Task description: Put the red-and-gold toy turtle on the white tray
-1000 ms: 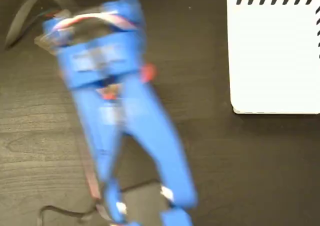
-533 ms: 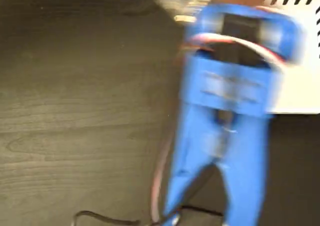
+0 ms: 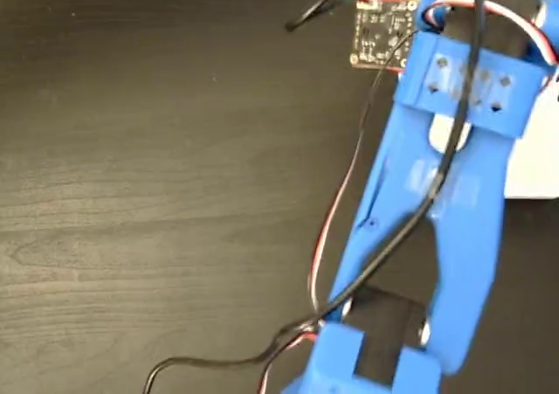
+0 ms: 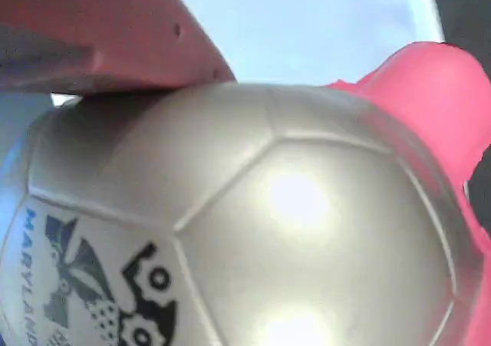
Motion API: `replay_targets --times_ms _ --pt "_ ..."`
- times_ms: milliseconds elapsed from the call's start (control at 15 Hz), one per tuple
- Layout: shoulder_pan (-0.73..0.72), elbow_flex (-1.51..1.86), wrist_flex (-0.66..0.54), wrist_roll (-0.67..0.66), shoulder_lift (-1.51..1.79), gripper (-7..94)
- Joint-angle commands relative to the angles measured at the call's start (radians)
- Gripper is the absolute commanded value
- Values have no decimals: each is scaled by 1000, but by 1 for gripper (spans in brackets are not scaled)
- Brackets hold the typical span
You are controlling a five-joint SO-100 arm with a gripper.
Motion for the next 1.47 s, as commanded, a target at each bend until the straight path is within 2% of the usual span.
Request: replay_targets --times_ms 0,400,733,867,933,1000,1200,1267,1400 --pt "25 -51 0 -41 12 0" --pt "123 -64 -28 -52 -98 0" --pt "143 -81 -52 -60 -155 0" --pt "149 -83 -58 -60 -166 4" --pt "152 -84 -58 -60 -169 11" --pt "152 -84 -57 -67 -175 24" --pt "153 -74 -54 -81 -186 56" --pt "153 -69 -54 -83 -186 62" --pt "158 -67 -54 -89 -186 67"
